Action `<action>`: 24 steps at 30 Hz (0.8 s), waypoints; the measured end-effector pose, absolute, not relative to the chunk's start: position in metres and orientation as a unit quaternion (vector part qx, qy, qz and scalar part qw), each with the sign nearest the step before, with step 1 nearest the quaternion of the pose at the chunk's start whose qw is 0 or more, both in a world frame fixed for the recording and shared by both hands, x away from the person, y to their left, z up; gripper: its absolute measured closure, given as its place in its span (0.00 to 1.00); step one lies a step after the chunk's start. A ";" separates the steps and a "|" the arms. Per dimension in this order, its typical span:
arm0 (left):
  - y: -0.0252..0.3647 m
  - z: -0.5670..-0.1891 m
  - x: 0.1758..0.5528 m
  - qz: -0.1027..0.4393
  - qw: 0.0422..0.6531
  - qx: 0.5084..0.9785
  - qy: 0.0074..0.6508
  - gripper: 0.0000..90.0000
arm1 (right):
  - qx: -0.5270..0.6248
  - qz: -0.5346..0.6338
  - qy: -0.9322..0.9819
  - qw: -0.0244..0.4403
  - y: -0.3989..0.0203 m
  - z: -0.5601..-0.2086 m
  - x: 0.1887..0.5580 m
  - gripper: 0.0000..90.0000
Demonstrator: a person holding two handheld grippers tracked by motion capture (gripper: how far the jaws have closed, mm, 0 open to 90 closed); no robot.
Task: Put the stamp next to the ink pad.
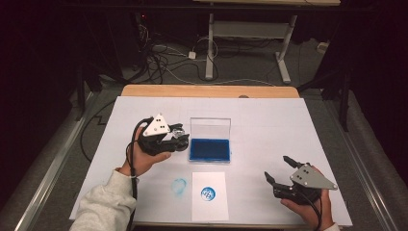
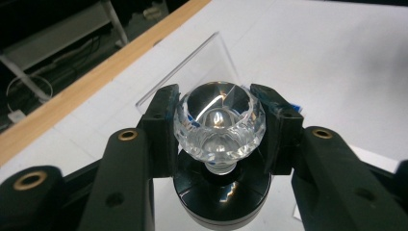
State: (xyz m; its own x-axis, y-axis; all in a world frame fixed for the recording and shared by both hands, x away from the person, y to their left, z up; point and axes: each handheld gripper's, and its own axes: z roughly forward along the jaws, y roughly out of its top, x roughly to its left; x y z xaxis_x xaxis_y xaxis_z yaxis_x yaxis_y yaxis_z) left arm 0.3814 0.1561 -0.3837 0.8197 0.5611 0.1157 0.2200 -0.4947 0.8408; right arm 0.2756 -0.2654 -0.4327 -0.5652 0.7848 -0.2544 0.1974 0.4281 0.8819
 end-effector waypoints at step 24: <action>0.157 -0.426 0.411 0.183 0.396 0.858 0.272 0.61 | 0.318 0.422 0.780 0.336 -0.265 -0.436 0.277 0.25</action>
State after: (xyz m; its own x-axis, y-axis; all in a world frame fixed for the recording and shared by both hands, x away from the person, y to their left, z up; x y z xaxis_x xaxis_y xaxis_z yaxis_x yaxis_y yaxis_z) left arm 0.4112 0.1572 -0.4255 0.7850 0.6116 0.0987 0.3220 -0.5389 0.7784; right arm 0.2765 -0.2645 -0.4359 -0.5721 0.7793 -0.2559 0.2119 0.4418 0.8717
